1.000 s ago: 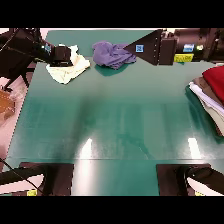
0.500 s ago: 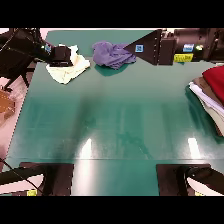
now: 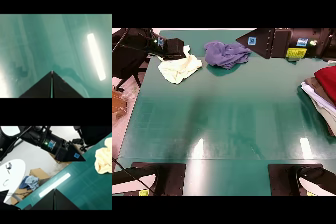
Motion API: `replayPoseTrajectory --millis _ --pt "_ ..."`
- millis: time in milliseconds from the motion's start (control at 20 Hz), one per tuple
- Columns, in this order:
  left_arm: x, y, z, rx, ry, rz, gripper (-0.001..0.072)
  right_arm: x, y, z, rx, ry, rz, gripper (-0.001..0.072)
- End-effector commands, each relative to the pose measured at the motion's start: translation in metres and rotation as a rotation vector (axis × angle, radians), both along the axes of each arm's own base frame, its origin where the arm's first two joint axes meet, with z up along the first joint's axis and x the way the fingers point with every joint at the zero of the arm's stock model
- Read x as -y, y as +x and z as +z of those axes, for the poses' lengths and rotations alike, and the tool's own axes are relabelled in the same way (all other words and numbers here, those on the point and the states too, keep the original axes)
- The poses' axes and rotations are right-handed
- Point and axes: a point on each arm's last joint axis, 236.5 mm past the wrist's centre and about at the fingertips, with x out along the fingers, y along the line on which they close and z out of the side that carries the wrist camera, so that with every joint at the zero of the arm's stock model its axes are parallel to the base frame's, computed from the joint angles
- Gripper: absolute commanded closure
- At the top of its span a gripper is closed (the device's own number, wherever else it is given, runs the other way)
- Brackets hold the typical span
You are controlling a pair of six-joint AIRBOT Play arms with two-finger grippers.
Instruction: Fold the shirts.
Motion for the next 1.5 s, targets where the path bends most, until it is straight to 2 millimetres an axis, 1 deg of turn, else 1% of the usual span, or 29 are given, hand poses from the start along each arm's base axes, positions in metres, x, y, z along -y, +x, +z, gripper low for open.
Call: replayPoseTrajectory --millis 0,50,100,150,200,250,300,350,400,450,500,600,700,800,900,1050,1100,1150,1200,1250,1300,1350,1400,1450 --pt "-0.019 0.018 -0.007 0.044 0.073 0.055 0.0681 0.0 0.008 0.003 0.003 0.021 -0.024 0.0685" --pt "-0.044 0.04 -0.011 0.113 0.175 0.123 0.0681 -0.001 0.013 0.001 -0.002 0.022 -0.031 0.0684" --pt "-0.074 0.059 -0.02 0.137 0.267 0.224 0.0681 -0.003 0.016 -0.004 -0.013 0.019 -0.031 0.0684" --pt "-0.108 0.073 -0.039 0.12 0.365 0.328 0.068 -0.005 0.02 -0.011 -0.03 0.01 -0.025 0.0684" --pt "-0.125 0.083 -0.066 0.064 0.4 0.357 0.0654 -0.008 0.023 -0.02 -0.051 -0.003 -0.015 0.0684" --pt "-0.132 0.093 -0.095 0.006 0.393 0.36 0.0496 -0.011 0.026 -0.03 -0.074 -0.018 -0.001 0.0684" --pt "-0.135 0.104 -0.122 -0.046 0.349 0.37 0.036 -0.014 0.027 -0.041 -0.1 -0.036 0.014 0.0684" --pt "-0.134 0.118 -0.147 -0.076 0.285 0.378 0.0045 -0.016 0.029 -0.051 -0.123 -0.053 0.029 0.0684" --pt "-0.134 0.131 -0.164 -0.081 0.249 0.385 -0.0013 -0.018 0.029 -0.06 -0.147 -0.069 0.046 0.0684" --pt "-0.137 0.144 -0.179 -0.067 0.239 0.389 -0.0013 -0.02 0.029 -0.069 -0.168 -0.083 0.062 0.0684" --pt "-0.139 0.155 -0.19 -0.041 0.257 0.373 -0.0013 -0.022 0.029 -0.078 -0.19 -0.1 0.079 0.0684" --pt "-0.139 0.173 -0.21 -0.018 0.232 0.398 -0.0013 -0.024 0.028 -0.091 -0.224 -0.124 0.106 0.0684" --pt "-0.138 0.182 -0.23 -0.044 0.161 0.476 -0.0013 -0.026 0.028 -0.098 -0.241 -0.134 0.117 0.0684" --pt "-0.141 0.187 -0.247 -0.08 0.083 0.574 -0.0013 -0.026 0.028 -0.098 -0.239 -0.133 0.115 0.0685" --pt "-0.146 0.194 -0.254 -0.08 0.026 0.643 -0.0013 -0.026 0.027 -0.098 -0.241 -0.136 0.12 0.0684" --pt "-0.15 0.206 -0.254 -0.037 -0.019 0.696 -0.0013 -0.026 0.023 -0.099 -0.248 -0.139 0.134 0.0684" --pt "-0.15 0.21 -0.257 -0.031 -0.038 0.709 0.0033 -0.026 0.023 -0.098 -0.249 -0.138 0.137 0.0684" --pt "-0.149 0.211 -0.261 -0.034 -0.048 0.715 0.0189 -0.026 0.022 -0.098 -0.249 -0.138 0.139 0.0684" --pt "-0.148 0.211 -0.263 -0.04 -0.058 0.724 0.0411 -0.026 0.021 -0.099 -0.251 -0.141 0.144 0.0684" --pt "-0.143 0.212 -0.261 -0.053 -0.1 0.73 0.0676 -0.026 0.017 -0.099 -0.254 -0.148 0.158 0.0684" --pt "-0.133 0.212 -0.258 -0.079 -0.159 0.735 0.0682 -0.025 0.014 -0.098 -0.252 -0.153 0.162 0.0684" --pt "-0.117 0.21 -0.252 -0.123 -0.229 0.718 0.0683 -0.021 0.015 -0.097 -0.242 -0.158 0.153 0.0684" --pt "-0.095 0.205 -0.245 -0.175 -0.279 0.651 0.0682 -0.016 0.019 -0.092 -0.22 -0.152 0.136 0.0684" --pt "-0.06 0.193 -0.236 -0.231 -0.316 0.516 0.0684 -0.007 0.028 -0.083 -0.188 -0.138 0.097 0.0684"
